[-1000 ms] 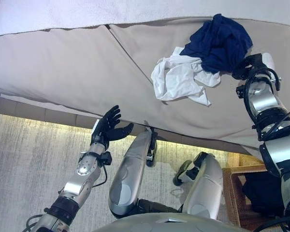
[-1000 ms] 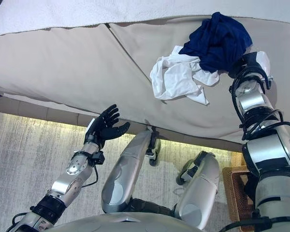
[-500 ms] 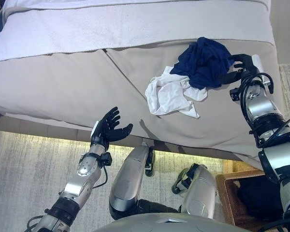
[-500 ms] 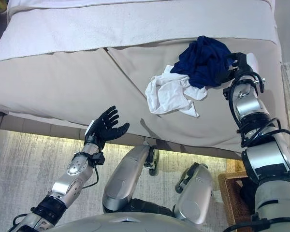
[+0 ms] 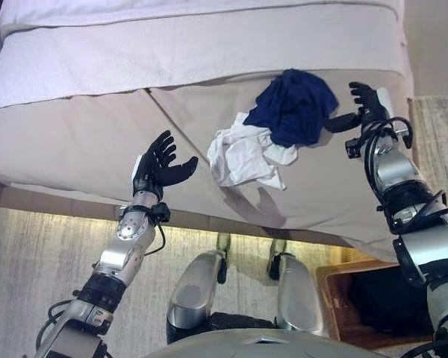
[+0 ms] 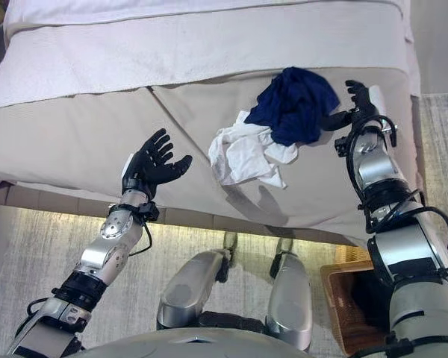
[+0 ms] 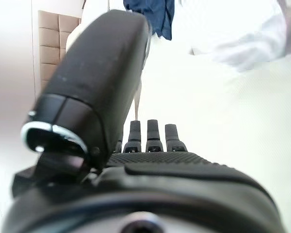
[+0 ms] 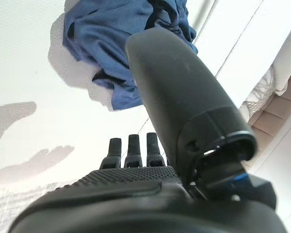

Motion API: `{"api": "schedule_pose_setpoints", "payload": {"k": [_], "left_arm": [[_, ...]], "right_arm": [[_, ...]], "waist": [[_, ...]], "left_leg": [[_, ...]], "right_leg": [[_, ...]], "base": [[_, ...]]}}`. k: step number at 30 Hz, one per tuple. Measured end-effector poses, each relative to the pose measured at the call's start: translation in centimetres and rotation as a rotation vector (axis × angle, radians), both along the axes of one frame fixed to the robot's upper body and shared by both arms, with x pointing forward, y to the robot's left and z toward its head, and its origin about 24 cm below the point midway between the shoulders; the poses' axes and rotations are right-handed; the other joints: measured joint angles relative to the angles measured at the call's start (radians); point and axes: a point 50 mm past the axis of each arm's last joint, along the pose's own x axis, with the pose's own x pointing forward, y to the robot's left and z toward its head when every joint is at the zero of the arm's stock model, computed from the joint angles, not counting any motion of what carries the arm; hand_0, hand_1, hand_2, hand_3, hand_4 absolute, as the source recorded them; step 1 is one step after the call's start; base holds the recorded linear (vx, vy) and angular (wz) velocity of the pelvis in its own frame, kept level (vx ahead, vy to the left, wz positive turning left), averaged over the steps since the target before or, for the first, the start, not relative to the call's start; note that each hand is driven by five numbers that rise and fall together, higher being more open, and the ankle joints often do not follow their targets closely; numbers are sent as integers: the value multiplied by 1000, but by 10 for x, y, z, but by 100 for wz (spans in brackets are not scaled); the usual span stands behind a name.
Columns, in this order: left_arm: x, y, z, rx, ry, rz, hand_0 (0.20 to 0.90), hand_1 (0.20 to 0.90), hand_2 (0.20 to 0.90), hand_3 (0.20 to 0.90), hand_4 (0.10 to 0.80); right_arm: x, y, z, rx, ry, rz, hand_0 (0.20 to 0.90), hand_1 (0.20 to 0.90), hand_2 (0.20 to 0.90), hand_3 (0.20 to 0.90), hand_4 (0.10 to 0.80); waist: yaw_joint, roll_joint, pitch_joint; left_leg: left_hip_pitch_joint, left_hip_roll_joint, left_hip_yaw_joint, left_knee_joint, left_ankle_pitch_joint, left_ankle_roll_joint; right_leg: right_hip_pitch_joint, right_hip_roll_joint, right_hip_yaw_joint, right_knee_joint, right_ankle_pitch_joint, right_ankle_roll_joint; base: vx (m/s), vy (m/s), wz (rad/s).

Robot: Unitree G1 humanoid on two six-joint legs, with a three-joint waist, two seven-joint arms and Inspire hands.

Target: Pick up the clothes from the bed and place them into the basket

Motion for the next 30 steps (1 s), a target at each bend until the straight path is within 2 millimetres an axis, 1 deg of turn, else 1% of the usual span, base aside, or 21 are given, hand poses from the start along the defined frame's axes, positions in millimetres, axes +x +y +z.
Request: {"api": "schedule_pose_setpoints", "payload": {"k": [2,4,5,6,7,8,9,10,11,13,16,17,19,20,21,23,24,25,26,27,30], "left_arm": [[1,-1,2,-2,-7,-7,900,900,900,900,800],[5,-6,6,-13,-25,-26,900,900,900,900,800],[8,-9,11,-17,-41,-36,900,900,900,900,800],[9,-11,12,-24,-51,-49,900,900,900,900,800],[9,-11,12,-21,-57,-55,900,900,900,900,800],[10,-13,12,-18,-58,-71,900,900,900,900,800],[10,-15,12,-14,-61,-85,900,900,900,900,800],[10,-17,12,-11,-62,-92,900,900,900,900,800],[12,-20,14,-5,-68,-108,900,900,900,900,800],[17,-29,19,7,-80,-137,900,900,900,900,800],[18,-32,20,10,-84,-148,900,900,900,900,800],[17,-32,20,11,-81,-145,900,900,900,900,800],[17,-31,18,12,-77,-140,900,900,900,900,800],[16,-29,19,16,-77,-138,900,900,900,900,800],[16,-26,20,31,-82,-141,900,900,900,900,800],[16,-25,21,39,-86,-154,900,900,900,900,800],[16,-25,21,38,-85,-158,900,900,900,900,800],[14,-26,19,36,-82,-171,900,900,900,900,800],[12,-26,18,33,-82,-175,900,900,900,900,800],[10,-26,17,30,-82,-178,900,900,900,900,800],[4,-27,16,18,-94,-190,900,900,900,900,800]], "right_arm": [[-1,-7,7,-15,-13,-16,900,900,900,900,800],[-6,-22,21,-49,-36,-54,900,900,900,900,800],[-8,-26,23,-57,-40,-67,900,900,900,900,800],[-10,-31,27,-56,-54,-90,900,900,900,900,800],[-10,-32,28,-46,-68,-99,900,900,900,900,800],[-9,-30,28,-39,-75,-101,900,900,900,900,800],[-9,-29,27,-33,-77,-101,900,900,900,900,800],[-9,-29,27,-33,-80,-102,900,900,900,900,800],[-9,-27,31,-34,-99,-101,900,900,900,900,800],[-7,-23,40,-21,-135,-90,900,900,900,900,800],[-5,-19,37,4,-127,-76,900,900,900,900,800],[-3,-18,35,-4,-113,-79,900,900,900,900,800],[-2,-19,34,-4,-101,-85,900,900,900,900,800],[-1,-17,38,-4,-111,-81,900,900,900,900,800],[2,-12,48,1,-138,-70,900,900,900,900,800],[5,-9,60,1,-167,-75,900,900,900,900,800],[5,-9,61,2,-171,-81,900,900,900,900,800],[7,-9,63,2,-168,-92,900,900,900,900,800],[7,-9,63,4,-164,-97,900,900,900,900,800],[7,-8,62,2,-160,-99,900,900,900,900,800],[8,-10,60,1,-149,-124,900,900,900,900,800]], "waist": [[-1,0,-1],[-2,0,-1],[-2,0,-1],[1,0,-1],[6,2,-2],[6,1,-2],[1,1,-2],[3,3,-3],[2,2,-3],[4,1,-3],[21,2,-3],[24,2,-2],[31,2,-1],[35,2,-1],[37,3,0],[46,4,1],[48,5,4],[50,6,6],[60,6,6],[68,6,6],[85,9,11]], "left_leg": [[1,14,-2,-9,7,-11],[-45,15,-1,37,31,-37],[-70,14,-5,72,33,-41],[-105,10,-5,121,42,-53],[-133,20,0,151,39,-53],[-131,45,87,145,-6,-7],[-129,62,134,149,-22,19],[-121,63,128,149,-22,14],[-140,58,125,148,-40,-3],[-208,37,108,190,-38,1],[-252,28,105,221,-39,3],[-258,25,98,235,-46,8],[-269,15,95,249,-48,12],[-282,11,95,255,-50,14],[-317,9,94,273,-51,16],[-372,5,95,311,-55,21],[-385,1,92,326,-57,23],[-414,-9,83,360,-66,27],[-438,-11,83,393,-78,32],[-464,-10,83,425,-93,32],[-545,-12,80,527,-131,43]], "right_leg": [[3,7,-19,-2,0,0],[-10,8,-50,19,-21,-29],[-17,-8,-53,30,-25,-35],[-22,-16,-68,41,-32,-43],[-23,-18,-82,43,-36,-49],[-25,-23,-109,48,-49,-71],[-37,-29,-121,82,-65,-96],[-50,-31,-124,103,-74,-105],[-83,-45,-130,149,-100,-103],[-152,-72,-132,211,-115,-96],[-188,-90,-138,242,-119,-93],[-191,-96,-140,252,-127,-81],[-202,-110,-138,276,-135,-81],[-215,-117,-138,287,-137,-81],[-246,-121,-136,303,-138,-80],[-296,-135,-140,342,-143,-84],[-307,-140,-140,356,-149,-87],[-333,-159,-142,390,-165,-90],[-353,-167,-142,416,-175,-97],[-374,-173,-140,443,-187,-98],[-440,-194,-135,530,-221,-104]], "base": [[-67,-94,19],[-79,-92,37],[-102,-22,45],[-50,48,41],[-90,93,49],[-86,104,51],[-92,74,45],[-29,37,40],[7,20,33],[-13,19,32],[98,35,13],[73,60,12],[48,43,12],[23,24,7],[34,26,9],[46,14,12],[60,6,24],[49,-1,23],[47,-1,19],[29,-2,5],[40,-7,9]]}}
